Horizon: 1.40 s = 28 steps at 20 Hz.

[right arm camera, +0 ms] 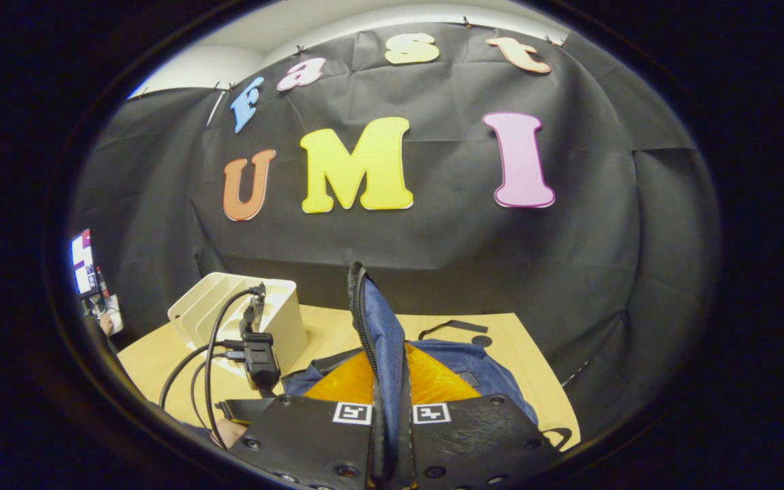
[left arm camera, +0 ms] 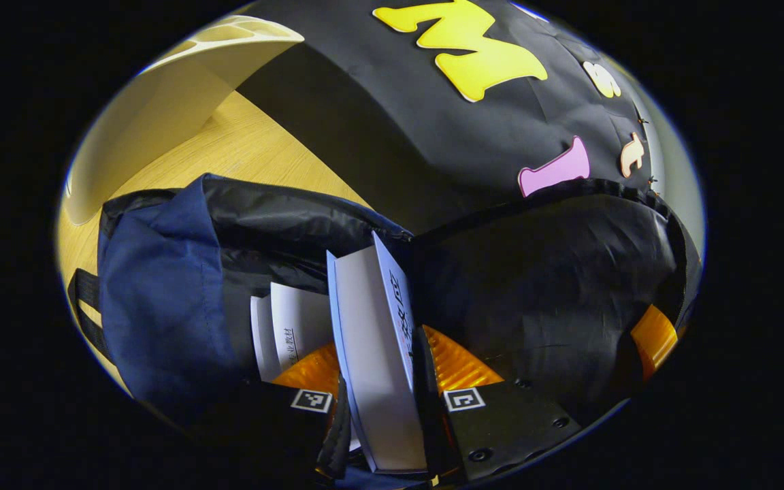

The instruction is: Open the schoolbag, grab two books from the bookshelf and put them into the schoolbag.

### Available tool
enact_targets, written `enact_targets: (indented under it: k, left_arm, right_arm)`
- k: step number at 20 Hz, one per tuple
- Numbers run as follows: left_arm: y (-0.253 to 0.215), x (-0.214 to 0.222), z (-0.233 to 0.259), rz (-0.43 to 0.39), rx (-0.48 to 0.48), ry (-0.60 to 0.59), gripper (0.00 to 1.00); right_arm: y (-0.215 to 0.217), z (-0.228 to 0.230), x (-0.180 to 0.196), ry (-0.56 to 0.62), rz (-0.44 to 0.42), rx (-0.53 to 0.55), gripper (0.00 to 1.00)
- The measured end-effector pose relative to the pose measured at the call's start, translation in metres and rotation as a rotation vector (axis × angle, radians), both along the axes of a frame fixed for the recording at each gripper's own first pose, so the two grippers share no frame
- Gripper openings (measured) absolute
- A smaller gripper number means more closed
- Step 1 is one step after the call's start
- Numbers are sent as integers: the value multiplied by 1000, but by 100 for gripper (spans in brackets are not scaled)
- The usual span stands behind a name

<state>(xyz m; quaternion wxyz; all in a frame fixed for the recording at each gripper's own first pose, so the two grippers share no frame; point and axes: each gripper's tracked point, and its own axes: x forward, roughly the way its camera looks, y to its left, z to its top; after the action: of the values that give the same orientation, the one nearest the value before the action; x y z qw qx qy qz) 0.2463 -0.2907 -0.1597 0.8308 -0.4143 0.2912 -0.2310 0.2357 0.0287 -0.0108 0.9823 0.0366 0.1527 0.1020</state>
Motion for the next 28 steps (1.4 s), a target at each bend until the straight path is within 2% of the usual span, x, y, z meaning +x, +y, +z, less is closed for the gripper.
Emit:
enact_targets:
  k: [4, 6, 11, 15, 18, 20, 22, 23, 28]
  left_arm:
    - [3, 2, -8, 1, -110, 10, 47]
    - [5, 2, -10, 14, -60, -6, 48]
    - [7, -2, -9, -33, 131, -73, 73]
    - [13, -4, -7, -65, 212, -78, 83]
    - [24, -7, -6, -68, 299, -105, 88]
    - [32, -11, -3, -62, 324, -115, 92]
    - [42, -13, 3, -54, 348, -144, 100]
    - [46, -16, 8, -49, 354, -163, 97]
    - [68, -27, 16, -19, 391, -186, 97]
  right_arm:
    - [2, -7, 2, 9, -1, -10, 7]
    - [5, -13, 1, 22, 3, -4, 7]
    - [-2, -17, -1, 20, -24, -15, 7]
    - [-7, -22, -3, 31, -41, -12, 8]
    - [-10, -31, -1, 49, -55, -19, 8]
    - [-9, -36, -3, 60, -59, -20, 8]
    - [-9, -42, -4, 74, -63, -24, 8]
    - [-8, -44, -5, 79, -63, -23, 8]
    - [-9, -44, -14, 81, -80, -36, 7]
